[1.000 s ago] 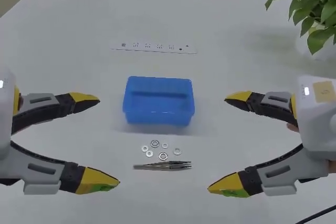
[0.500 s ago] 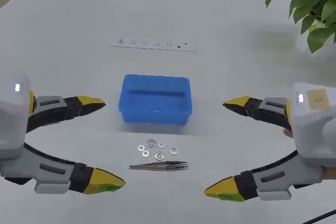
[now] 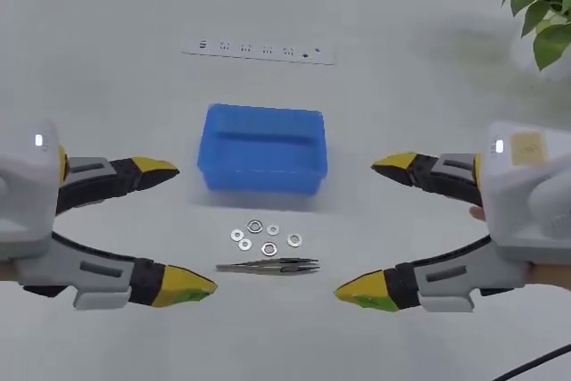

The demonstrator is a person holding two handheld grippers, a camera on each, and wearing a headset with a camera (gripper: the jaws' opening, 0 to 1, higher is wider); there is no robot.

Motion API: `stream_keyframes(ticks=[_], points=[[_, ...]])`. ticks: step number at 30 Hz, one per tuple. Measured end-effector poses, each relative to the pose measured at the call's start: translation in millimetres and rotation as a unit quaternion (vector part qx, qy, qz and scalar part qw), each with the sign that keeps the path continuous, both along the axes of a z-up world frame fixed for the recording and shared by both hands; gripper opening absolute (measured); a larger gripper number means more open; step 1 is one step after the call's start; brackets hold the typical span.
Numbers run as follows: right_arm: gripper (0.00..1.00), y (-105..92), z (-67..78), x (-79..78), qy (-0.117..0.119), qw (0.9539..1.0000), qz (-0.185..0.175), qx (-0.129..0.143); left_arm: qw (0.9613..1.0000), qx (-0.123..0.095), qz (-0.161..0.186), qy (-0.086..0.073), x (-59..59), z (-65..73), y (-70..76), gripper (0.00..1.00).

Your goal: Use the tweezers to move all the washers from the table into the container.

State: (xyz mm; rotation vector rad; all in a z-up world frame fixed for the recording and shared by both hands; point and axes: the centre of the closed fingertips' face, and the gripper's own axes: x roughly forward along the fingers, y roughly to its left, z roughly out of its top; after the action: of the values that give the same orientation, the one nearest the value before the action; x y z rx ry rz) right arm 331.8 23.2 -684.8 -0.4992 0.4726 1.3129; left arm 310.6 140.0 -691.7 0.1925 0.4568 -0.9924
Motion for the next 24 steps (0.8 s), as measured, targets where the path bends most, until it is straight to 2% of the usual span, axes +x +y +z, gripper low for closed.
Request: stream_keyframes(ticks=[3, 8, 10, 14, 19, 21, 24], points=[[0.84, -0.4, -10.7, 3.4, 0.008, 0.9998, -0.006, -0.017, 1.0, 0.005, 0.001, 0.004, 2.3, -7.4, -1.5, 0.85], [0.8, 6.4, -24.9, 3.0, 0.009, 0.9995, 0.009, -0.03, 0.9997, 0.02, -0.003, 0.014, 4.3, -23.6, -3.7, 0.83], [0.78, 8.2, -32.1, 2.5, 0.009, 0.9989, 0.019, -0.043, 0.9996, 0.022, 0.007, 0.015, 9.0, -27.7, -3.5, 0.83], [0.72, 13.6, -41.5, 3.3, 0.018, 0.9985, 0.027, -0.045, 0.9995, 0.023, 0.011, 0.017, 16.1, -34.0, -5.1, 0.82], [0.65, 18.8, -55.6, 3.4, 0.024, 0.9972, 0.041, -0.058, 0.9978, 0.058, -0.021, 0.025, 11.5, -54.5, -9.2, 0.76], [0.62, 20.9, -59.8, 3.6, 0.028, 0.9969, 0.046, -0.058, 0.9967, 0.073, -0.031, 0.02, 10.4, -60.2, -10.3, 0.76], [0.6, 24.0, -66.3, 4.0, 0.036, 0.9965, 0.05, -0.057, 0.9953, 0.082, -0.045, 0.025, 7.1, -68.7, -14.3, 0.73]])
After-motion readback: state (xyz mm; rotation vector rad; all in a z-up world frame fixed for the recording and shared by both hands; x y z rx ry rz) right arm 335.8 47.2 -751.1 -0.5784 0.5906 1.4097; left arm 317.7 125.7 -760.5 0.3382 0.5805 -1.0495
